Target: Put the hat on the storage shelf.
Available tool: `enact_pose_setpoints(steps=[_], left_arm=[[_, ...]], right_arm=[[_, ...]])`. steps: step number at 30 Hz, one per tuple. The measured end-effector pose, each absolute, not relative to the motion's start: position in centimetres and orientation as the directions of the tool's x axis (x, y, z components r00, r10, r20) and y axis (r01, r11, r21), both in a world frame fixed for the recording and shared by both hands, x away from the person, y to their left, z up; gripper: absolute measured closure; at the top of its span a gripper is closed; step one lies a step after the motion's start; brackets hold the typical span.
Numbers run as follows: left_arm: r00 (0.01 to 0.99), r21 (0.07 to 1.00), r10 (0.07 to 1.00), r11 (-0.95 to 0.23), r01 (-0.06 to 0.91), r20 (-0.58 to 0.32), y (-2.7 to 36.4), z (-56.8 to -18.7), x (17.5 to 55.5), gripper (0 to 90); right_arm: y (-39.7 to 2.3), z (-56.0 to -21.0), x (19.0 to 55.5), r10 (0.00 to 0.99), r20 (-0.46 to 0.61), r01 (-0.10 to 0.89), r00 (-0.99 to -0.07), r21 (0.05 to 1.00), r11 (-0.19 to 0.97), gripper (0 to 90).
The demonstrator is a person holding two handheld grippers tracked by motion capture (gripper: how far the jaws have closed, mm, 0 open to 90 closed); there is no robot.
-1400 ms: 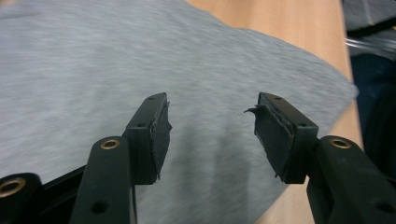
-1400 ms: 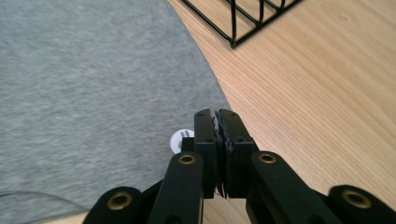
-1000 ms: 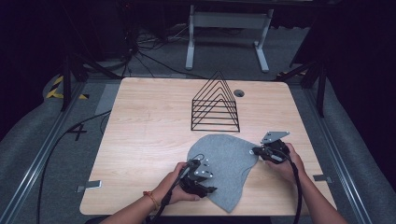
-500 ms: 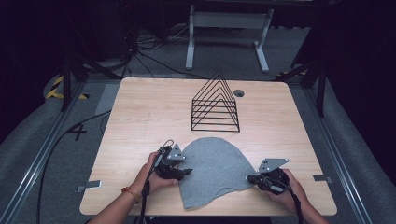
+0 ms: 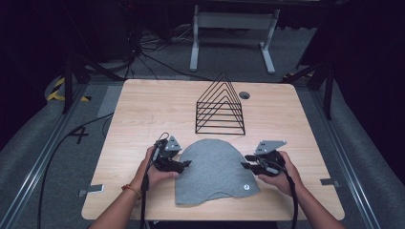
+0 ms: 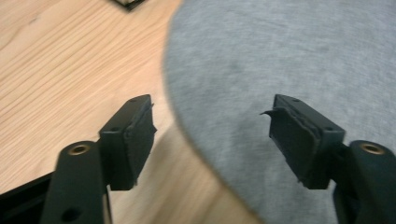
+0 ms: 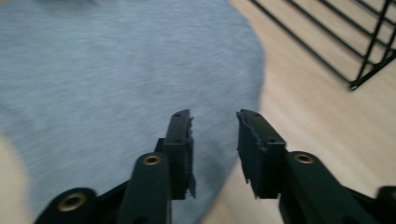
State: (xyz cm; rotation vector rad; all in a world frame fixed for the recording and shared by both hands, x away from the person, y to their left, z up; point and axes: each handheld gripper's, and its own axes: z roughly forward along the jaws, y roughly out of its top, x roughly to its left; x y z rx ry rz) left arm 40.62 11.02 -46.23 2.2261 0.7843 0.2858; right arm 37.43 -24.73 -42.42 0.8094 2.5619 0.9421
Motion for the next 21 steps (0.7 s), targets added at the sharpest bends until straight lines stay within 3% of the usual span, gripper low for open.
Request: enact_pose_setpoints(steps=[6, 14, 16, 21], left_arm=[[0.773, 0.685, 0.630, -0.531, 0.499, -0.074, 11.8, -46.7, 41.4, 29.5], [0.813, 0.666, 0.581, -0.591, 0.455, -0.039, 10.9, -46.8, 40.9, 27.6], [0.826, 0.663, 0.563, -0.604, 0.441, -0.036, 10.6, -46.8, 40.6, 27.6], [0.840, 0.653, 0.541, -0.622, 0.432, -0.041, 10.2, -46.4, 40.5, 38.9]], right_arm=[[-23.7, -44.1, 41.2, 0.627, -0.031, 0.467, -0.778, 0.639, 0.611, 46.2], [-22.1, -45.2, 42.8, 0.640, 0.001, 0.511, -0.769, 0.602, 0.613, 31.7], [-21.8, -45.2, 42.7, 0.639, -0.008, 0.505, -0.769, 0.607, 0.614, 34.7], [-21.4, -45.0, 42.1, 0.617, 0.000, 0.492, -0.787, 0.602, 0.628, 57.2]])
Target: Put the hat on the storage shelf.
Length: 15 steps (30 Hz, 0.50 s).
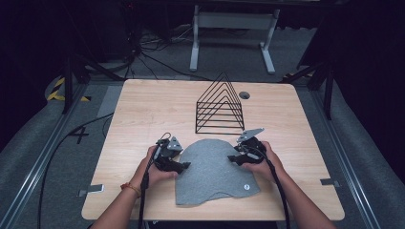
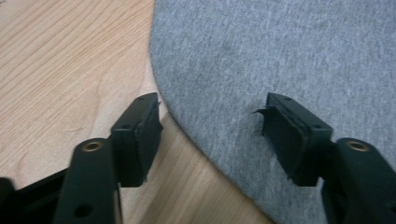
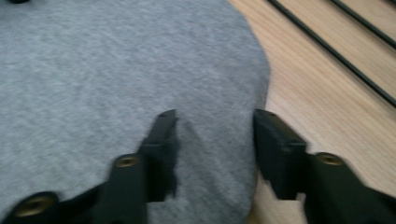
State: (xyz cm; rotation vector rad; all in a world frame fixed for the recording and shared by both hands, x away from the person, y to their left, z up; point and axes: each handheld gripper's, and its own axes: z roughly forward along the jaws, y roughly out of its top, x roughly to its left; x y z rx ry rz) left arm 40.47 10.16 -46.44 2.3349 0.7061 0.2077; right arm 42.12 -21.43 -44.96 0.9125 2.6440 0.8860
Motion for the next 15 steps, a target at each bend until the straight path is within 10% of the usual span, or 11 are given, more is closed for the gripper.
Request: enact_pose_setpoints(steps=[7, 15], left_arm=[[0.831, 0.649, 0.552, -0.608, 0.456, -0.067, 10.1, -46.2, 40.9, 61.9], [0.848, 0.666, 0.523, -0.602, 0.440, -0.088, 9.7, -46.3, 41.6, 83.3]], right_arm=[[-21.4, -44.9, 41.8, 0.609, 0.060, 0.513, -0.791, 0.607, 0.607, 80.6], [-21.9, -44.9, 41.4, 0.622, 0.062, 0.515, -0.781, 0.627, 0.584, 84.6]])
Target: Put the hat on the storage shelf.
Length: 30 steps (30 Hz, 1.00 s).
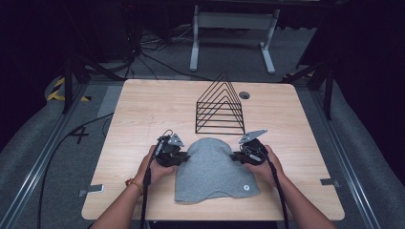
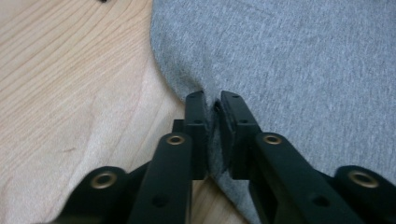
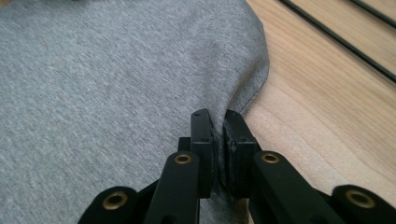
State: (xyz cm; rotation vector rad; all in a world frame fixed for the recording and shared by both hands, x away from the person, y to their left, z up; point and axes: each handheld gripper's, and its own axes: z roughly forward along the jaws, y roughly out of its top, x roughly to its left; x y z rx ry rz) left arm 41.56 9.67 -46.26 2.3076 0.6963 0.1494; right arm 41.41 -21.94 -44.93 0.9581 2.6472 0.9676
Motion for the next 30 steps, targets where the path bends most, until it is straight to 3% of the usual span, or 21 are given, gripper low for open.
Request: enact_pose_setpoints(steps=[10, 17, 30], left_arm=[[0.870, 0.693, 0.491, -0.616, 0.374, -0.033, 8.9, -44.8, 41.1, 85.2], [0.880, 0.673, 0.476, -0.647, 0.359, -0.012, 7.6, -45.0, 41.8, 85.2], [0.884, 0.648, 0.468, -0.670, 0.362, -0.009, 7.0, -45.7, 42.4, 85.1]], right_arm=[[-23.4, -43.2, 40.3, 0.619, 0.060, 0.477, -0.783, 0.696, 0.536, 83.5], [-24.4, -43.5, 40.2, 0.627, 0.039, 0.492, -0.778, 0.658, 0.570, 79.0], [-24.1, -45.0, 42.1, 0.705, 0.007, 0.557, -0.709, 0.618, 0.555, 45.3]])
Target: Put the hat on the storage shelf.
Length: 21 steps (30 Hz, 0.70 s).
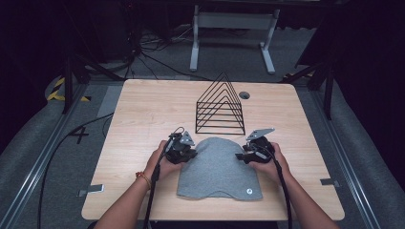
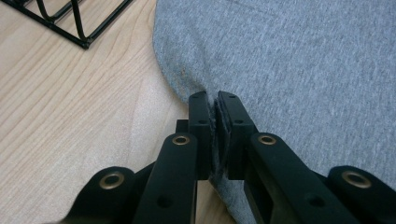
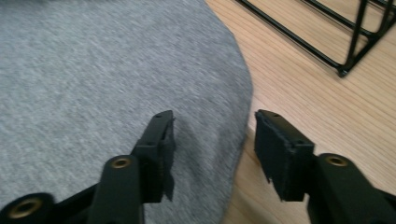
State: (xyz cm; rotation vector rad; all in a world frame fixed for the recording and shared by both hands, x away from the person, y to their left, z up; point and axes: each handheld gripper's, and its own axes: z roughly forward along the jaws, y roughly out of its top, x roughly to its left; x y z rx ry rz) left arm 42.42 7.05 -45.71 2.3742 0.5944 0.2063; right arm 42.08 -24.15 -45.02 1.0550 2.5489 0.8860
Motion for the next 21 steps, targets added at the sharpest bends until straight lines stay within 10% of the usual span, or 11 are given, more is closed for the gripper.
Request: enact_pose_setpoints(steps=[3, 11, 21], left_arm=[[0.887, 0.643, 0.462, -0.677, 0.358, -0.007, 7.1, -45.8, 42.4, 85.1], [0.884, 0.643, 0.467, -0.678, 0.356, 0.002, 6.9, -45.8, 42.4, 85.0], [0.891, 0.740, 0.451, -0.614, 0.273, 0.046, 7.2, -41.8, 41.3, 85.4]], right_arm=[[-24.2, -45.0, 41.7, 0.709, -0.001, 0.563, -0.705, 0.606, 0.561, 45.5], [-23.6, -44.9, 40.9, 0.675, 0.043, 0.555, -0.737, 0.608, 0.567, 82.4], [-24.3, -41.8, 39.6, 0.668, 0.010, 0.476, -0.744, 0.710, 0.519, 85.2]])
